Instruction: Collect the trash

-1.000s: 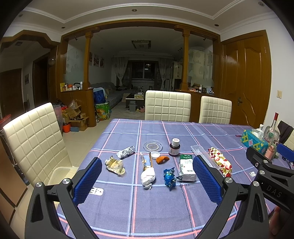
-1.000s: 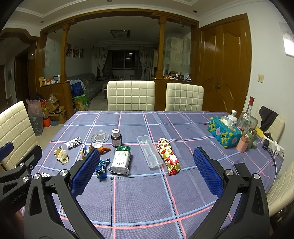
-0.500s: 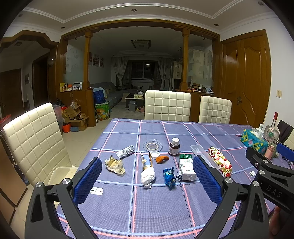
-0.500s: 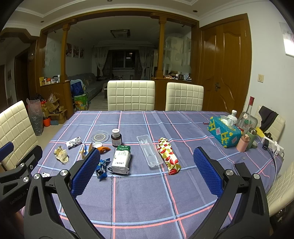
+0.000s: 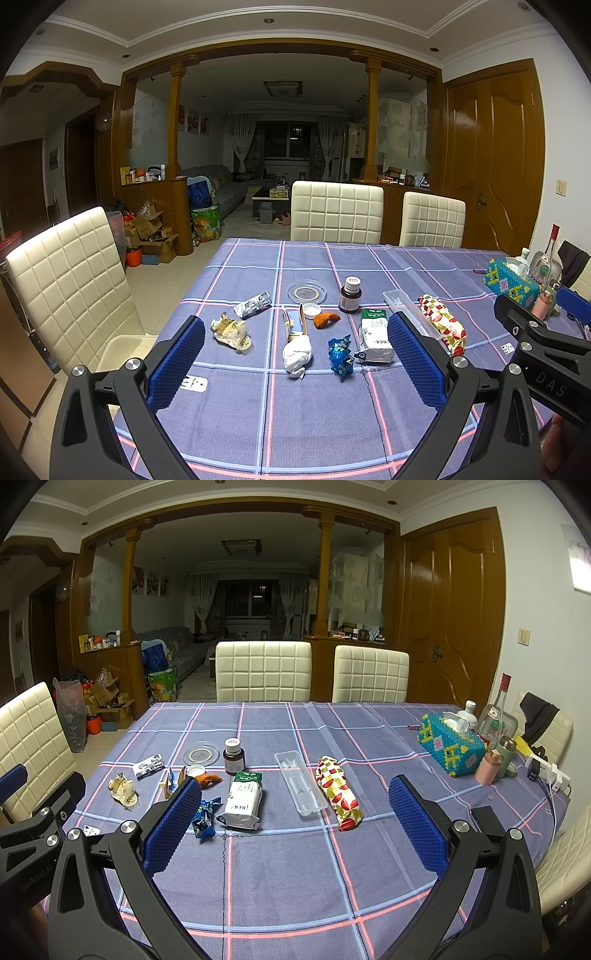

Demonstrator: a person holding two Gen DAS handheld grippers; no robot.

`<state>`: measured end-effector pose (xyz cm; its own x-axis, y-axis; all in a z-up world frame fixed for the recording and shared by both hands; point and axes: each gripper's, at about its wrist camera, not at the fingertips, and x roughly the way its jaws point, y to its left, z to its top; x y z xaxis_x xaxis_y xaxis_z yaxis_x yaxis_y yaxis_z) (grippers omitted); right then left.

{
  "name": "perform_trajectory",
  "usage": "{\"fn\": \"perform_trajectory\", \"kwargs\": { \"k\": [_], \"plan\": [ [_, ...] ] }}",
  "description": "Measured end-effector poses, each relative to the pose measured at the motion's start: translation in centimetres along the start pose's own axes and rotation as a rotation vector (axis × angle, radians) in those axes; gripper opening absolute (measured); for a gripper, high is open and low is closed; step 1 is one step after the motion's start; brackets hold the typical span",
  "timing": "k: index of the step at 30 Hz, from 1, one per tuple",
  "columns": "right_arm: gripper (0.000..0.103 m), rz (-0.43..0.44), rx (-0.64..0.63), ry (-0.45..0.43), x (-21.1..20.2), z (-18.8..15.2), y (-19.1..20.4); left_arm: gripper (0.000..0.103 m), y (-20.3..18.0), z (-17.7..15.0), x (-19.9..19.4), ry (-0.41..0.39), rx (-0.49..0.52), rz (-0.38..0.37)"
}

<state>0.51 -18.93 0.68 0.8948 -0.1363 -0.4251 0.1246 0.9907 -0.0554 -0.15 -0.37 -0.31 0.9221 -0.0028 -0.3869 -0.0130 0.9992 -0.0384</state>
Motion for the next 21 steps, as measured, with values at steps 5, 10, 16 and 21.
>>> {"fn": "perform_trajectory", "kwargs": {
  "k": [5,10,16,21],
  "plan": [
    [0.100,0.000,-0.001,0.000,0.02,0.01,0.02,0.097,0.01,0.03,0.01,0.000,0.000,0.000],
    [0.100,0.000,0.001,0.000,0.01,0.07,0.01,0.097,0.01,0.03,0.01,0.000,0.000,0.000],
    [0.100,0.001,-0.001,0.002,0.15,-0.25,0.13,0.097,0.00,0.01,0.04,0.001,0.000,0.000],
    [0.100,0.008,0.003,0.019,0.69,-0.42,0.17,0.097,-0.22,-0.40,0.63,0.022,0.002,0.001]
  ]
}}
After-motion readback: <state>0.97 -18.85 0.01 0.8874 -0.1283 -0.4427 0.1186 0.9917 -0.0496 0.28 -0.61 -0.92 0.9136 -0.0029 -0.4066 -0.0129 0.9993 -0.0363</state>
